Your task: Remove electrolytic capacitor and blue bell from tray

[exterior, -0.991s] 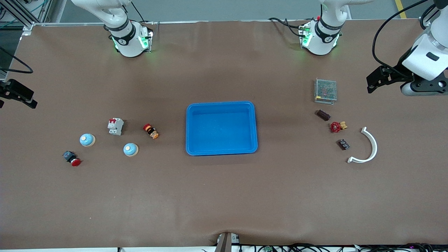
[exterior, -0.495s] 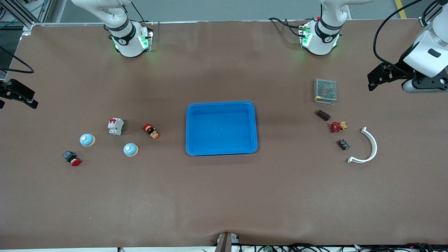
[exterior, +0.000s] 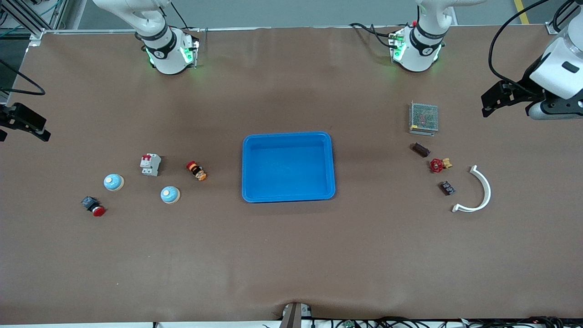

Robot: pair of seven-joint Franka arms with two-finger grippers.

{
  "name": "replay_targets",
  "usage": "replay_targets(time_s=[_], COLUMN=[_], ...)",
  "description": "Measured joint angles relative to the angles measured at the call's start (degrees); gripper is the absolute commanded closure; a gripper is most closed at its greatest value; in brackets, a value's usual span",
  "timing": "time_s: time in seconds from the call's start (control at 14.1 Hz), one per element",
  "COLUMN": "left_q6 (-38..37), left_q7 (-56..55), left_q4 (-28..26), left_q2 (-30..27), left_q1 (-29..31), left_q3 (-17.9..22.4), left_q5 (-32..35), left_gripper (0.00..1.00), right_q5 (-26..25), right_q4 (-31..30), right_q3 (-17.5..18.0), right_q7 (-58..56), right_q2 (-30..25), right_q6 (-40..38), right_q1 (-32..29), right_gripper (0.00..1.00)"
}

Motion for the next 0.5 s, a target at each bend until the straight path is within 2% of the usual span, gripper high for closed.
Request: replay_targets(time_s=[0.5], left_q6=[-0.1], left_q7=[0.0], left_q4=[0.4], left_q2=[0.0], left_q1=[0.0], left_q3=[0.0], left_q5=[0.0], left_gripper=[0.00], right_q5=[0.0], right_q4=[0.1], right_q3=[0.0], right_q7=[0.0], right_q2=[0.0], right_q6=[0.0], right_q1=[0.0], right_gripper=[0.00])
